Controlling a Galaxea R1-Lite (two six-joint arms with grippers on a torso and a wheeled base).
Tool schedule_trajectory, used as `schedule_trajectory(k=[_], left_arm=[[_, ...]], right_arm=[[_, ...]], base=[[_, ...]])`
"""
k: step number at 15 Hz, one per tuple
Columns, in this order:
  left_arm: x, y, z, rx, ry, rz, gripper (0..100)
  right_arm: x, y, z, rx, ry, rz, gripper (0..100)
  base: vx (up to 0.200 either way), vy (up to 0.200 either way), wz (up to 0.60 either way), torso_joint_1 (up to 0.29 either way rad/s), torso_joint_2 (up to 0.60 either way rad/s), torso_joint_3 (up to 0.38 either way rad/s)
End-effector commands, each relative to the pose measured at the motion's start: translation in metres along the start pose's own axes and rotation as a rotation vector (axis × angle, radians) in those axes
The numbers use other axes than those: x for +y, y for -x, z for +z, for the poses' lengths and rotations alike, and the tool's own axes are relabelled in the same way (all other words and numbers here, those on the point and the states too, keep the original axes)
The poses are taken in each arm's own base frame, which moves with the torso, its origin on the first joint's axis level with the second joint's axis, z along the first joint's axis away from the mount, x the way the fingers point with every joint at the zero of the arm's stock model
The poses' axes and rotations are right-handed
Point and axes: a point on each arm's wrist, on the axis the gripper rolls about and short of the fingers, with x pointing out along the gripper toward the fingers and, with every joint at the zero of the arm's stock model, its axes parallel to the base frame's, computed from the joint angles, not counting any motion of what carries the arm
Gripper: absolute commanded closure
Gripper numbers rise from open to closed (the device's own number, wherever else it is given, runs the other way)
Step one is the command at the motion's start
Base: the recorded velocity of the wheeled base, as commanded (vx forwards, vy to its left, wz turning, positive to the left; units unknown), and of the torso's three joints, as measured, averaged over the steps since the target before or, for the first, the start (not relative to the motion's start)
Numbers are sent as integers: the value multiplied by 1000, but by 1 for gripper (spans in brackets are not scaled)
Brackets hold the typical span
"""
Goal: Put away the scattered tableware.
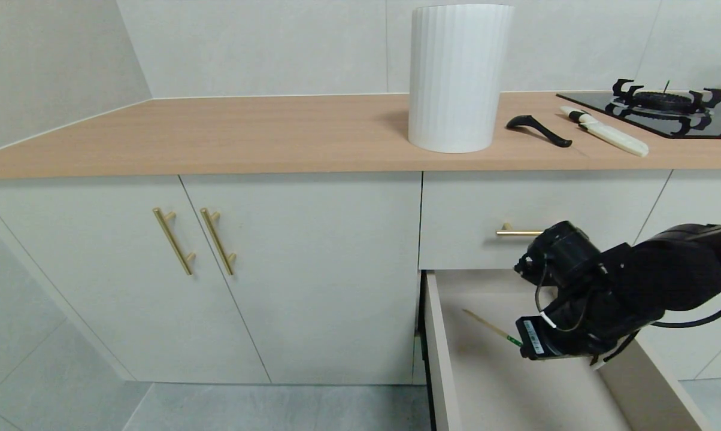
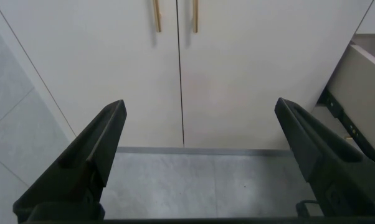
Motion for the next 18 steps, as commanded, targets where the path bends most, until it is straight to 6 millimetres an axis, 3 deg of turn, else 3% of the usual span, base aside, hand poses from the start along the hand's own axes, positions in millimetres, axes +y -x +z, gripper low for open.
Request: schedule_trajectory(k=[1, 3, 4, 6, 12, 18], left_arm=[[0, 0, 0, 1, -1, 1, 0], [0, 0, 0, 1, -1, 1, 0], [0, 0, 0, 1, -1, 1, 0], [0, 0, 0, 1, 1, 1, 0], [0, 0, 0, 1, -1, 1, 0], [0, 0, 0, 1, 1, 1, 0]], right_arm=[[0, -53, -2, 86, -19, -67, 100], [1, -60, -3, 87, -22, -73, 100], [0, -75, -7, 109, -20, -80, 100], [2, -83, -9, 128, -12, -85, 100], [9, -135, -21, 174, 16, -101, 100], [10, -139, -18, 138, -5, -111, 100]], base=[[0, 0, 0, 0, 0, 0], [0, 0, 0, 0, 0, 0], [0, 0, 0, 0, 0, 0], [0, 0, 0, 0, 0, 0], [0, 0, 0, 0, 0, 0], [0, 0, 0, 0, 0, 0]])
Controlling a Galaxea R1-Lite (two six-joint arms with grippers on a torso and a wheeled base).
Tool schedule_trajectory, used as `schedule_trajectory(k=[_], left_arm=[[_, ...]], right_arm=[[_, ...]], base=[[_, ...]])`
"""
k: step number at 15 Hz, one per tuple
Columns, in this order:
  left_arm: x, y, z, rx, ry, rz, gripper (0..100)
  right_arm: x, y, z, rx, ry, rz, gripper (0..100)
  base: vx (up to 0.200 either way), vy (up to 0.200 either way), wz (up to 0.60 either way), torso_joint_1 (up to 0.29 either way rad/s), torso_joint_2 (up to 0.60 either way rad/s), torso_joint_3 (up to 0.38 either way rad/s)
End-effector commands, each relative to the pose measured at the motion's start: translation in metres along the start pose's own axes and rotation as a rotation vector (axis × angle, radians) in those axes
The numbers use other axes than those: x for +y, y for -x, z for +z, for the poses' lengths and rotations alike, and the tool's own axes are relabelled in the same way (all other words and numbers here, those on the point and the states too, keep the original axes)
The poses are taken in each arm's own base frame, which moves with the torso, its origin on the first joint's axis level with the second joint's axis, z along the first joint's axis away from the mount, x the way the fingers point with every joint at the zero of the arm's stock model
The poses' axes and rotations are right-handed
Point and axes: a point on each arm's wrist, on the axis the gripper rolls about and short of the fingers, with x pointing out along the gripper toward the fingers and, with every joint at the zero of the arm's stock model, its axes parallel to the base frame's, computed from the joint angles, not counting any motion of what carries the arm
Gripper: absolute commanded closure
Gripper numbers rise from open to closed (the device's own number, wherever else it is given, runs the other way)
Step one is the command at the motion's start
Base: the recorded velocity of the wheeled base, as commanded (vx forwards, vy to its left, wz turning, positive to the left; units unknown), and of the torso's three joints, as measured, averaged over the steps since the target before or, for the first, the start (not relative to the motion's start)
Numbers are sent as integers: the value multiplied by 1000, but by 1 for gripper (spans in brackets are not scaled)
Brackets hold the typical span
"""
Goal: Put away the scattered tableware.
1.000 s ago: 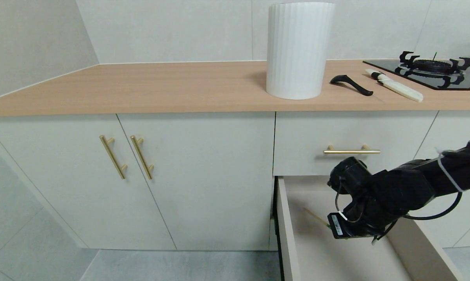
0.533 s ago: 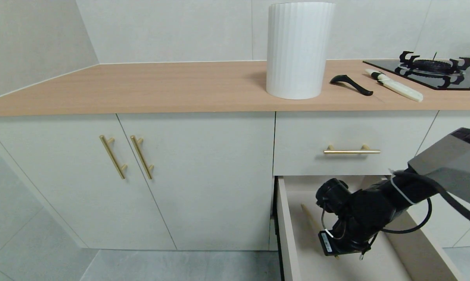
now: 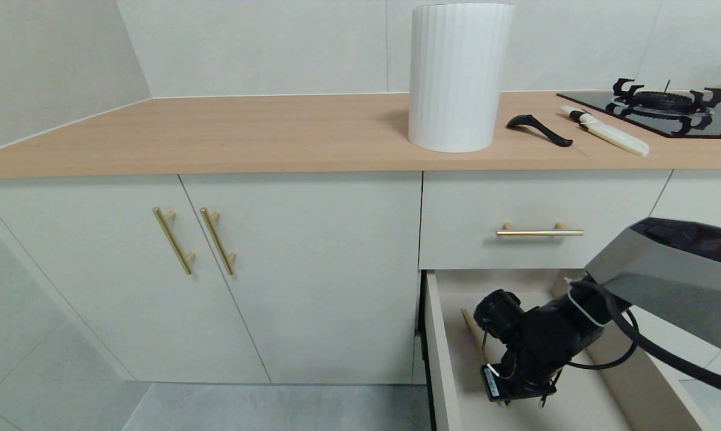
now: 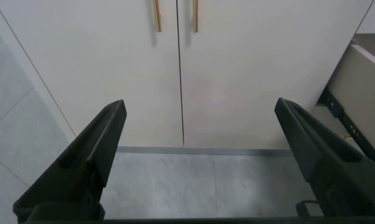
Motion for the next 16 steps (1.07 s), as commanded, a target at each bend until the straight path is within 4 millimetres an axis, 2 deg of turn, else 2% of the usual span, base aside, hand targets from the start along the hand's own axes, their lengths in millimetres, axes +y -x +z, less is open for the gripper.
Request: schedule_trajectory(k=[1, 2, 3, 8, 11, 12, 14, 16], left_arm=[[0, 0, 0, 1, 0, 1, 0], [0, 0, 0, 1, 0, 1, 0], [0, 0, 0, 1, -1, 1, 0], [0, 0, 0, 1, 0, 1, 0], [0, 0, 0, 1, 0, 1, 0], [0, 0, 0, 1, -1, 1, 0], [0, 0, 0, 1, -1, 1, 0], [0, 0, 0, 1, 0, 1, 0]], right_arm=[[0, -1, 0, 3, 0, -1, 100], [0, 0, 0, 0, -2, 0, 100], [0, 0, 0, -2, -2, 1, 0], [1, 1, 1, -12, -3, 5, 0], [-1, 24, 3, -56, -11, 21, 0], [-2, 35, 3, -81, -15, 30, 0], [-9, 83, 4, -197, -33, 65, 0], [-25, 134, 3, -338, -75, 96, 0]], base=[[0, 0, 0, 0, 0, 0], [0, 0, 0, 0, 0, 0], [0, 0, 0, 0, 0, 0], [0, 0, 0, 0, 0, 0], [0, 0, 0, 0, 0, 0], [0, 0, 0, 0, 0, 0], [0, 0, 0, 0, 0, 0], [0, 0, 0, 0, 0, 0]])
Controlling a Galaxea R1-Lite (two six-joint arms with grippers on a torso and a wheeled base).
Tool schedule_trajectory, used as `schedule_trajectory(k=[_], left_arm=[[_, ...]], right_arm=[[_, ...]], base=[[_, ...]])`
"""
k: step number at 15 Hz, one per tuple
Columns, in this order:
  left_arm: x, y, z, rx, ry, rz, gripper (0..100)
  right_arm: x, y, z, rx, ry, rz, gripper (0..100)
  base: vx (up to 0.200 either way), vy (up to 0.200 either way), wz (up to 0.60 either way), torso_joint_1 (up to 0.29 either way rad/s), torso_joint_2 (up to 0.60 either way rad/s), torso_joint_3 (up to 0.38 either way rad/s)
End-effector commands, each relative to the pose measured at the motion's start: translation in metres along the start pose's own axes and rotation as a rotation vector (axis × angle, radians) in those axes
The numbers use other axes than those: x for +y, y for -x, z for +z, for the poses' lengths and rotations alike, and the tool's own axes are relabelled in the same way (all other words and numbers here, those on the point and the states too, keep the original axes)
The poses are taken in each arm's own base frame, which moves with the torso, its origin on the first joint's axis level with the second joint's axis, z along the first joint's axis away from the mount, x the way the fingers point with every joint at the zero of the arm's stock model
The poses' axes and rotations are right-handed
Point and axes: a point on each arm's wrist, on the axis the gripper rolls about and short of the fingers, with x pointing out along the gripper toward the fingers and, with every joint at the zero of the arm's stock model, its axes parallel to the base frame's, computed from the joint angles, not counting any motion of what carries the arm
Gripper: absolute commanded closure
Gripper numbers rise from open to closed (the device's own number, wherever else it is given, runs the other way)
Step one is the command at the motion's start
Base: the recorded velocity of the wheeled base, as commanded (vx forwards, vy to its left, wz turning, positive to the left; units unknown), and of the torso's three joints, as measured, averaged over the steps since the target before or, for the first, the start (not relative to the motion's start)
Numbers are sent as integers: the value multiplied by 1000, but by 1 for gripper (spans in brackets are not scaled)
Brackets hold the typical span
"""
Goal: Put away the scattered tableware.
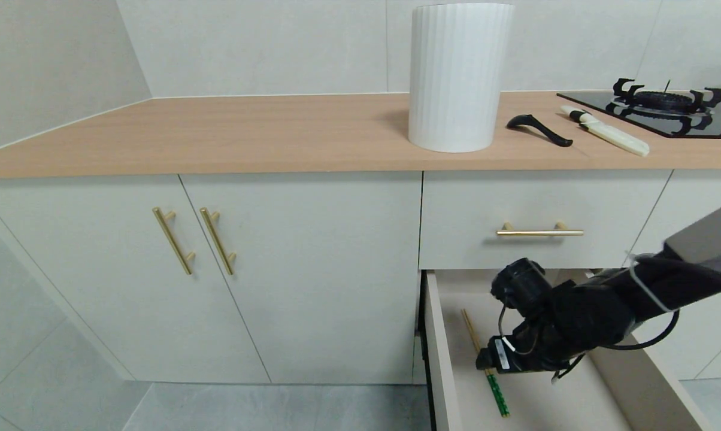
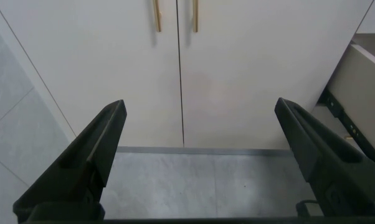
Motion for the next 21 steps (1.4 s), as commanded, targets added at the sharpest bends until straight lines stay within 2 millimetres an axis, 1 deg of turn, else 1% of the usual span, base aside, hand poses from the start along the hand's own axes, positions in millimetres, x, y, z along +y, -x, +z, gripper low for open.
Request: schedule_trajectory(k=[1, 2, 3, 4, 5, 7, 11, 16, 21], left_arm=[[0, 0, 0, 1, -1, 1, 0], [0, 0, 0, 1, 1, 1, 0], [0, 0, 0, 1, -1, 1, 0], [0, 0, 0, 1, 1, 1, 0], [0, 0, 0, 1, -1, 1, 0], [0, 0, 0, 1, 1, 1, 0], [0, 0, 0, 1, 1, 1, 0], [0, 0, 0, 1, 1, 1, 0], [0, 0, 0, 1, 1, 1, 0]], right_arm=[[-21, 85, 14, -241, -72, 53, 0], [-30, 110, 17, -320, -99, 59, 0], [-36, 128, 16, -374, -110, 65, 0], [-43, 153, 13, -447, -125, 80, 0], [-51, 168, 12, -494, -121, 74, 0], [-65, 184, 10, -553, -89, 42, 0], [-71, 198, 6, -598, -81, 31, 0], [-72, 200, 1, -600, -47, 21, 0], [-75, 215, -9, -647, -30, 24, 0]], base=[[0, 0, 0, 0, 0, 0], [0, 0, 0, 0, 0, 0], [0, 0, 0, 0, 0, 0], [0, 0, 0, 0, 0, 0], [0, 0, 0, 0, 0, 0], [0, 0, 0, 0, 0, 0], [0, 0, 0, 0, 0, 0], [0, 0, 0, 1, -10, -4], [0, 0, 0, 82, -291, -263]])
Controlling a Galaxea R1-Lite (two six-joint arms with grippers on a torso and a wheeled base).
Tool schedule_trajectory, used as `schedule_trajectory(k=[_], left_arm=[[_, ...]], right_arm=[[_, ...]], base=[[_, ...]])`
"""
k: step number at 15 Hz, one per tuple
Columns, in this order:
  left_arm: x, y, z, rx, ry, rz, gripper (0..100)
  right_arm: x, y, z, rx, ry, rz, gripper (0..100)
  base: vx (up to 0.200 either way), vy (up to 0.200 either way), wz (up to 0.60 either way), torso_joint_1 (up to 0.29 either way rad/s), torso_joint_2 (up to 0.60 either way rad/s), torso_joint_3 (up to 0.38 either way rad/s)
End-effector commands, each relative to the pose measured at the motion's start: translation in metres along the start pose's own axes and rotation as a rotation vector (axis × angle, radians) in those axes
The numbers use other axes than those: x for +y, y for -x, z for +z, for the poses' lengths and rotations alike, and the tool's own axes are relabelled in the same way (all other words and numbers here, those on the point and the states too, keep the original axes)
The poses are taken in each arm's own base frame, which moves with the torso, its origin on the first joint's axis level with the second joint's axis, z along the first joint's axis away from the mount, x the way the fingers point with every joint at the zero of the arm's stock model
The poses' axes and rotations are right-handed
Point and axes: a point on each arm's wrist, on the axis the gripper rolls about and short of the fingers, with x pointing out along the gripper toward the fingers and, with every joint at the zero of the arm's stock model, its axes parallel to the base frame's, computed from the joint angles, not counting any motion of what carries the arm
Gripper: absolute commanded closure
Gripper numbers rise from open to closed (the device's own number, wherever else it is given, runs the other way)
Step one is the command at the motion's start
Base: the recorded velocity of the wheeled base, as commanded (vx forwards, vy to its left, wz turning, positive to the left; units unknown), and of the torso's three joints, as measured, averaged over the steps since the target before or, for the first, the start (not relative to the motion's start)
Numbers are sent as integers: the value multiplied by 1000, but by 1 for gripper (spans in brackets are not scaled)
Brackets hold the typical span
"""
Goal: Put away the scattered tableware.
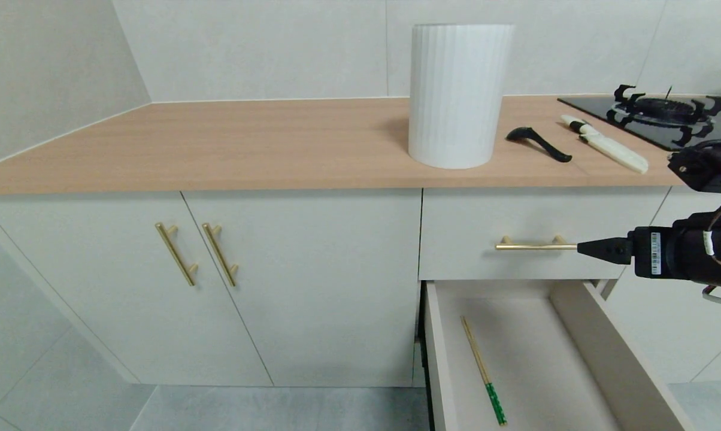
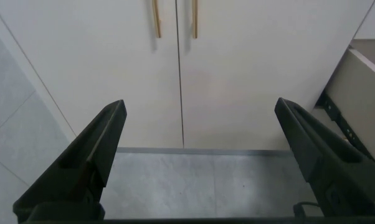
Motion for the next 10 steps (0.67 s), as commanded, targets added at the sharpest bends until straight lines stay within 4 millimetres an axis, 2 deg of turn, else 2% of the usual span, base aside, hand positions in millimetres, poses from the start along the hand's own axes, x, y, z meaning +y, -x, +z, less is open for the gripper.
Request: schedule_trajectory(k=[1, 10], left_arm=[[0, 0, 0, 2, 0, 1, 0], [0, 0, 0, 2, -1, 1, 0]], right_arm=[[-1, 9, 1, -26, 4, 7, 0], [-1, 7, -2, -11, 16, 11, 0]], base=[[0, 0, 0, 129, -559, -300], [0, 0, 0, 171, -480, -300]])
